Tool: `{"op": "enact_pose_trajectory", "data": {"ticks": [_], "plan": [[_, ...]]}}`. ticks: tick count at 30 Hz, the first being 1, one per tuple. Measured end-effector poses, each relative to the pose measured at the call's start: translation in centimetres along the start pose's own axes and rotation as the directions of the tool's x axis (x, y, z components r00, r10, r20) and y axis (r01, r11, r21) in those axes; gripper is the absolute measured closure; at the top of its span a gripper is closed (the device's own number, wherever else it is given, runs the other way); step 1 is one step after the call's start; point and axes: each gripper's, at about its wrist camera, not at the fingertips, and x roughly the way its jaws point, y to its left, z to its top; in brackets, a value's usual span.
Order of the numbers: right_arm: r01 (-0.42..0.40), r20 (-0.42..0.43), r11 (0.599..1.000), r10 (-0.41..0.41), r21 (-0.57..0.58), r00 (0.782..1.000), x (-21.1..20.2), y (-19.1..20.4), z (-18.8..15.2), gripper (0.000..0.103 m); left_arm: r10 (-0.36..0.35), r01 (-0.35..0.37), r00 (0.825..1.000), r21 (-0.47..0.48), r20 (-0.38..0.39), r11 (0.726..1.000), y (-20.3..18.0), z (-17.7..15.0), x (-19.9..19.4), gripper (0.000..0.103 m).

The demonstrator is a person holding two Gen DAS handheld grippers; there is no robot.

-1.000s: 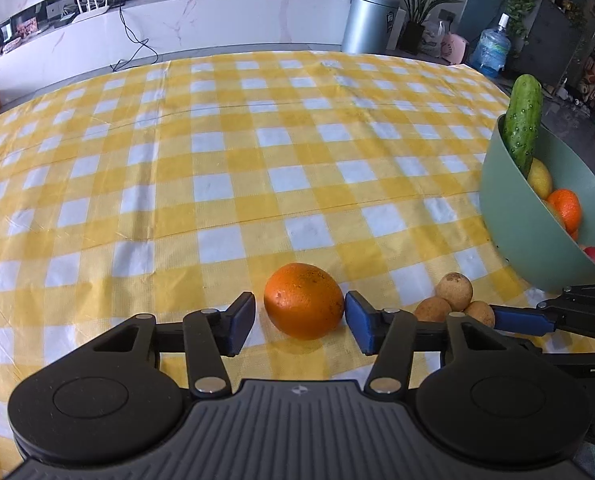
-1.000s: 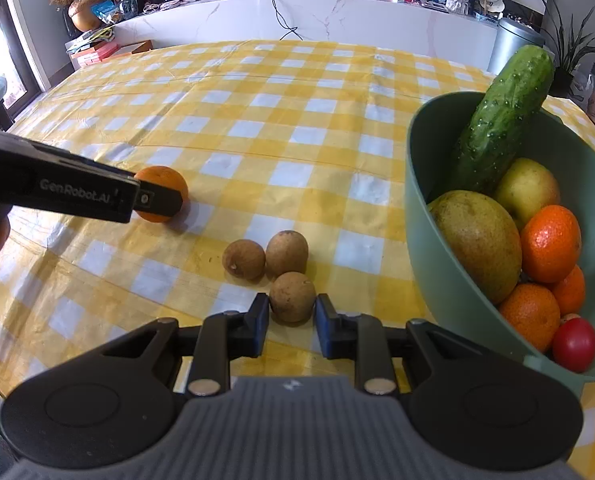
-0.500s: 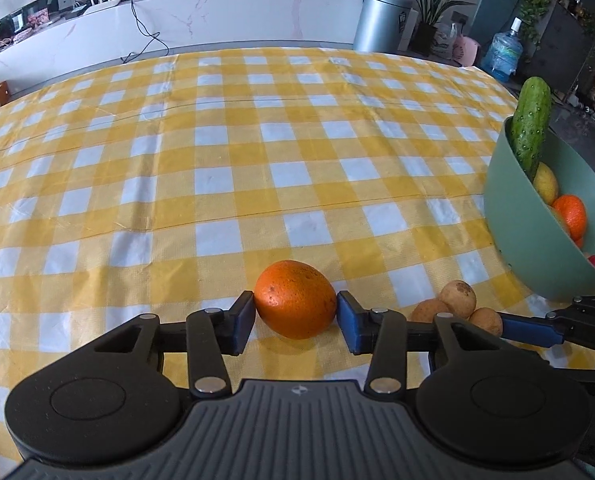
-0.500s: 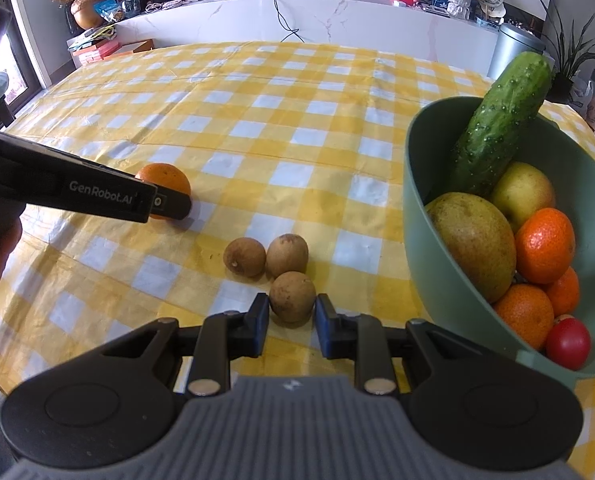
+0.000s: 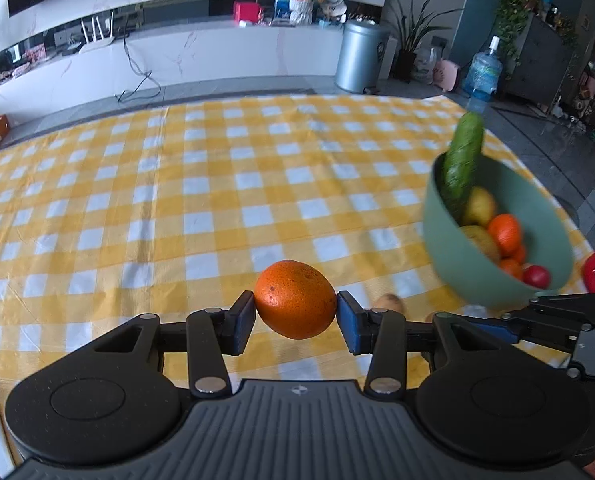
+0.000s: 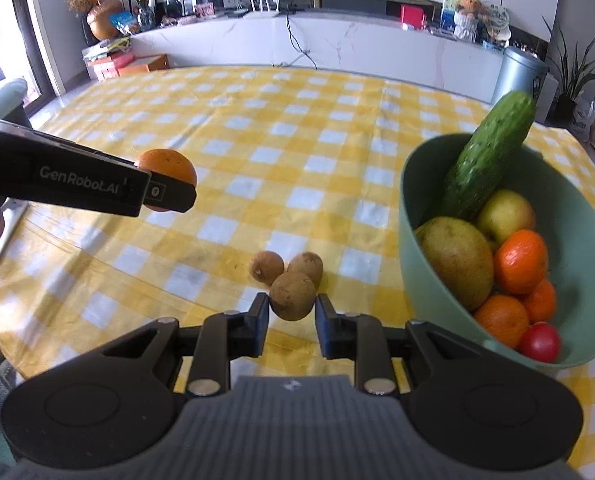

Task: Organize fruits
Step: 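Grasp the tangerine with the left tool while the right tool grasps a brown fruit, then carry the tangerine and the brown fruit over the colander with both tools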

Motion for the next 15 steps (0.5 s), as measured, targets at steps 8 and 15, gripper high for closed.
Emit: {"op": "enact_pose_trajectory", "data": {"ticks": [8, 15], "plan": [[0.000, 0.083, 1.000, -0.001, 0.021, 0.997, -3.8, -1.1, -0.1, 0.082, -0.036, 0.033, 0.997, 0.044, 0.074, 0.999, -3.2, 0.6, -3.0, 0.053], [0.007, 0.147, 0.998, -0.015, 0.056, 0.989, -6.5, -3.1, -0.8, 0.082, -0.053, 0.042, 0.993, 0.104, 0.104, 0.994, -6.5, 1.3, -4.5, 0.053]]}}
